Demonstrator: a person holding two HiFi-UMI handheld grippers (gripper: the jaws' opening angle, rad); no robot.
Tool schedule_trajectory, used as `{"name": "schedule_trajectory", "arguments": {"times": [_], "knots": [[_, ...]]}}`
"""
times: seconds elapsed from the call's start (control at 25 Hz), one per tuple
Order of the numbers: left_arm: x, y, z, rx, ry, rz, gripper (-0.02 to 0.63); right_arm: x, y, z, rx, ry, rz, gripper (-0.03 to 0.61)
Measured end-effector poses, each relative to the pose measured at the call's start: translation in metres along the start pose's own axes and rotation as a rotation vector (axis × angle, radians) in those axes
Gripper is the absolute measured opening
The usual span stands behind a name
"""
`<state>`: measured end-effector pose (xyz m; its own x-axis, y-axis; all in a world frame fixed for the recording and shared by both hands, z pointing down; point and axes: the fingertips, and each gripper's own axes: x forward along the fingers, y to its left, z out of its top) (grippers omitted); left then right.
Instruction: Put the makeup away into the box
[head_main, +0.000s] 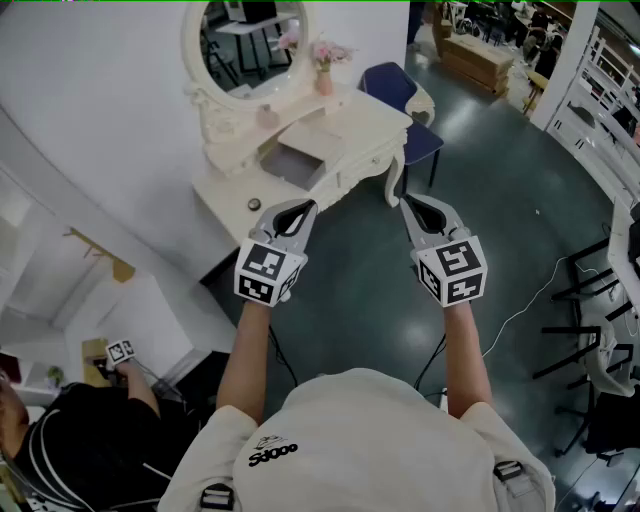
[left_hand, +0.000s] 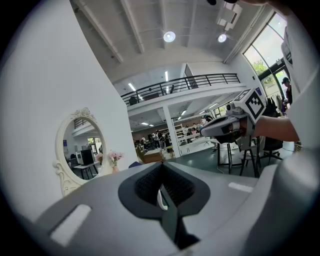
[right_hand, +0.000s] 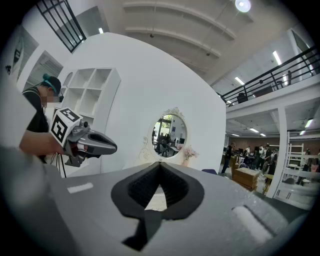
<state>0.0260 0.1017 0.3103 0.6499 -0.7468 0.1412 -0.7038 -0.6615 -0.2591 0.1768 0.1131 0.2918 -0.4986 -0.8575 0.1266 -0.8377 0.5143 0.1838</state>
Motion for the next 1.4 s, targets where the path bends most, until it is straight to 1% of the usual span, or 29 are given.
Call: {"name": "schedule_trajectory", "arguments": {"times": [0.24,0.44,0.6,0.72,0.84,0.96,1.12,1.4], "knots": [[0.012,-0.014,0.004,-0.006,0.004,0.006,0.017,-0.009,-0.016,-0.005,0.004,-0.009,0.003,0.002],[0.016,-0.026,0.001,-0.022,0.009,0.034,0.017,-0.018,-0.025,-0.013,-0.001,-0.027,0.015,0.002],[0.021,-0.031,-0.004,-0.034,0.02,0.047,0.017,-0.017,-0.033,-0.02,0.011,-0.018,0.025,0.002],[0.032,-0.025,-0.005,-0.022,0.023,0.045,0.017,-0.006,-0.039,-0.021,-0.004,-0.013,0.027,0.002],[0.044,-0.011,-0.013,-0.021,0.027,0.043,0.017,0.015,-0.043,-0.027,-0.015,0.0,0.03,0.002],[0.063,0.013,-0.025,-0.02,0.035,0.042,0.017,0.044,-0.049,-0.031,-0.008,0.004,0.03,0.002],[0.095,0.058,-0.031,-0.03,0.02,0.037,0.017,0.09,-0.063,-0.023,-0.019,-0.006,0.024,0.002],[0.143,0.142,-0.027,-0.027,0.001,-0.001,0.017,0.179,-0.082,0.003,-0.014,-0.013,-0.005,0.002]]}}
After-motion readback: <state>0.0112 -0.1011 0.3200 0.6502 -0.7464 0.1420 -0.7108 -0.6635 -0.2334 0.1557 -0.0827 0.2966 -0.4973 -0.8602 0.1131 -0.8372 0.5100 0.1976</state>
